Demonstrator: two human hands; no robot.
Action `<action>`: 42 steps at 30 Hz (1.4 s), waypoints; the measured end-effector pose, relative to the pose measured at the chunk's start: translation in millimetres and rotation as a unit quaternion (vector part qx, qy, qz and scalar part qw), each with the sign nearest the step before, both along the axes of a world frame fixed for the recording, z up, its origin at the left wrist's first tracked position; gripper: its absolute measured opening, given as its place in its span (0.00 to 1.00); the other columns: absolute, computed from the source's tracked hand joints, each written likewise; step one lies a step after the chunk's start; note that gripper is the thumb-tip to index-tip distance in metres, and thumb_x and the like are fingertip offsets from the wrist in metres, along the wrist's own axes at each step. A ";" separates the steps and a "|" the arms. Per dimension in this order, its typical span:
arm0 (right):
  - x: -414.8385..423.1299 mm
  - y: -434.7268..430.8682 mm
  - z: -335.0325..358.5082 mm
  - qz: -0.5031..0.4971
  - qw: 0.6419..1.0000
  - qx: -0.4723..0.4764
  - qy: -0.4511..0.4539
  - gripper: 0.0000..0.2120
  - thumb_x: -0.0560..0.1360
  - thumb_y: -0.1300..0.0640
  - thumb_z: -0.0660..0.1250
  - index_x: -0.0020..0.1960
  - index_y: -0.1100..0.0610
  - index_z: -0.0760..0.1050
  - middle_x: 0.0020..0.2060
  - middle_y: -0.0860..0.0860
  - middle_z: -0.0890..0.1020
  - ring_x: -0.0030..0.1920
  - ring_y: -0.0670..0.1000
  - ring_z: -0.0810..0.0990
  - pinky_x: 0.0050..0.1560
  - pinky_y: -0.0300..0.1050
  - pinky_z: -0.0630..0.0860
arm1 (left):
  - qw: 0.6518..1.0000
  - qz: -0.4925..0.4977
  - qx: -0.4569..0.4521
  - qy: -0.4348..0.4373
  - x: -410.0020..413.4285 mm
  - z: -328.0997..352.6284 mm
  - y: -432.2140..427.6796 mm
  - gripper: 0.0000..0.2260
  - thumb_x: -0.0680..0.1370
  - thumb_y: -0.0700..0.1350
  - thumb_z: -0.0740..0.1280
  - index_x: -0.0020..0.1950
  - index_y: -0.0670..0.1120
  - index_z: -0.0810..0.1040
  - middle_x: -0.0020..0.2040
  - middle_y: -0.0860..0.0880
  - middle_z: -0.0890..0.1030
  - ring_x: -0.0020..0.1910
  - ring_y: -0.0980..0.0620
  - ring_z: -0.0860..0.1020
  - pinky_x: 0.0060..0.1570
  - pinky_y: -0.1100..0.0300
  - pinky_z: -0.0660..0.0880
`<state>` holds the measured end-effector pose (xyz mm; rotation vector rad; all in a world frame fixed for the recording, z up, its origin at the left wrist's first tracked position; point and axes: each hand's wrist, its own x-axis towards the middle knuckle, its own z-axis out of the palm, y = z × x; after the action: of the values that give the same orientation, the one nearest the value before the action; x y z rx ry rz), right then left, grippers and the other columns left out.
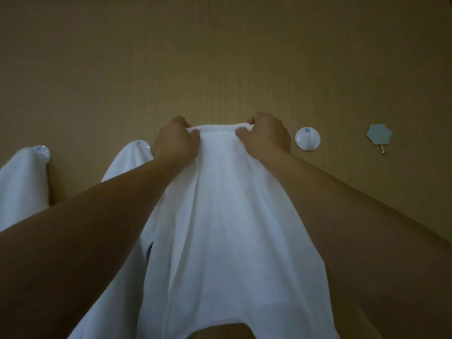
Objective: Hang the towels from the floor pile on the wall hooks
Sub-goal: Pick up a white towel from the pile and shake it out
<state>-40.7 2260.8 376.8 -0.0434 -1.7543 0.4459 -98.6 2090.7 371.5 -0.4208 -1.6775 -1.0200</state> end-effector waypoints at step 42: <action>26.2 -6.2 -108.8 0.080 0.989 -0.031 -0.120 0.18 0.76 0.55 0.62 0.65 0.56 0.73 0.59 0.52 0.77 0.52 0.51 0.78 0.47 0.43 0.73 | 0.950 -0.181 -0.203 -0.156 62.1 -63.8 -5.7 0.10 0.79 0.45 0.58 0.44 0.40 0.74 0.45 0.44 0.77 0.42 0.47 0.75 0.39 0.56 0.73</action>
<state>-14.5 2254.6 268.0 -0.0009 -1.9888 0.6334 -36.5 2085.0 307.7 -0.9023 -2.1587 -1.0394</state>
